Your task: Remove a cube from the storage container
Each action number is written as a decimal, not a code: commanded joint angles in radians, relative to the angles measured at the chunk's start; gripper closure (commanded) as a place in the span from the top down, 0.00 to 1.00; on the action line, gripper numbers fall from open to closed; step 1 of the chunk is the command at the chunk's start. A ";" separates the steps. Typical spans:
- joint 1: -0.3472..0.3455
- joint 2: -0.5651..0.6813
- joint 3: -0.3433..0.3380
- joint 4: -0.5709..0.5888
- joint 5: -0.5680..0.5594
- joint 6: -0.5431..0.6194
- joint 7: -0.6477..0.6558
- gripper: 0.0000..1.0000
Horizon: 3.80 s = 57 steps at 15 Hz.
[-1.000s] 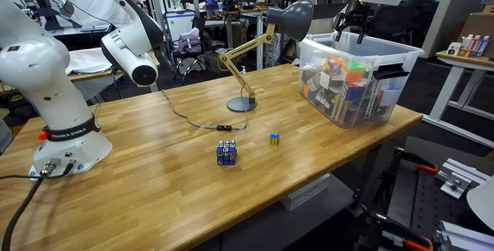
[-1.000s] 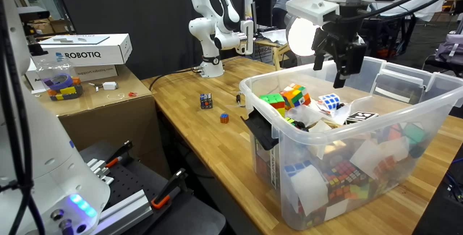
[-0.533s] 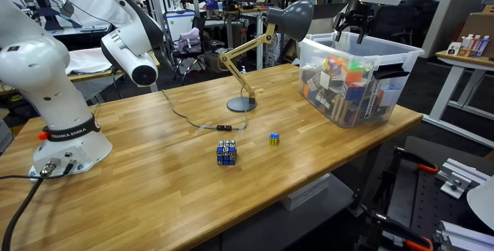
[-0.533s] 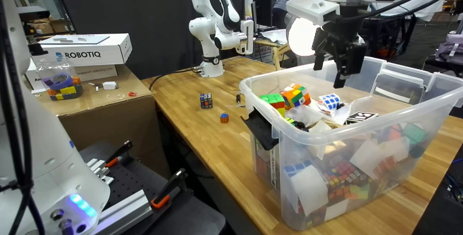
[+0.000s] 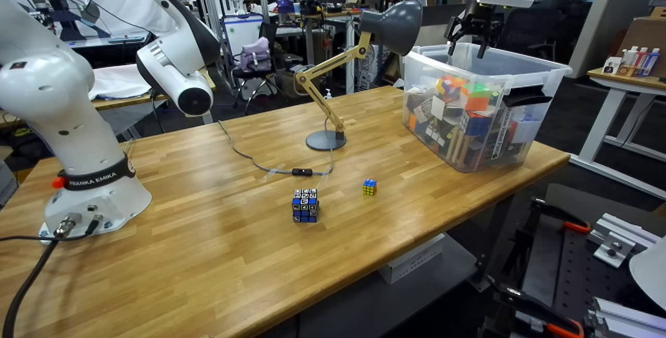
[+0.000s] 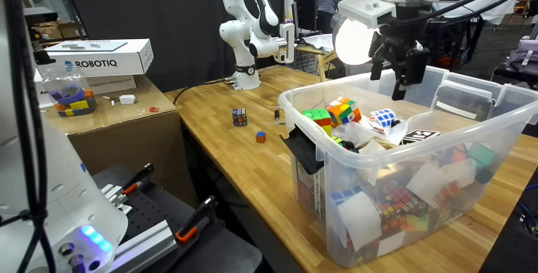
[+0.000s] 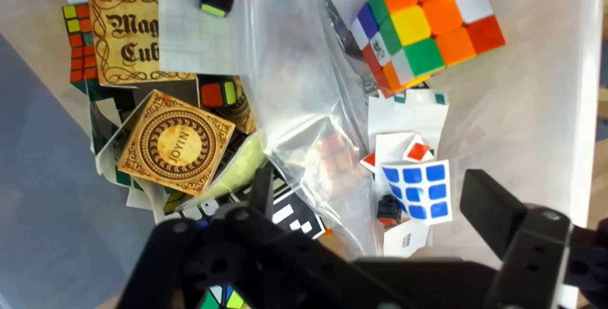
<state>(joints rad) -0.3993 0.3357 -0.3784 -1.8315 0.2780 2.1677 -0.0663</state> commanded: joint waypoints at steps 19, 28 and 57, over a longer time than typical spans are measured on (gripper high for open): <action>-0.068 0.329 0.021 0.453 -0.018 -0.061 0.530 1.00; -0.049 0.377 -0.027 0.445 -0.050 -0.048 0.770 1.00; -0.040 0.433 -0.029 0.398 -0.105 0.031 1.383 1.00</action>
<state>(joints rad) -0.4225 0.7462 -0.4174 -1.4645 0.1890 2.1987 1.3213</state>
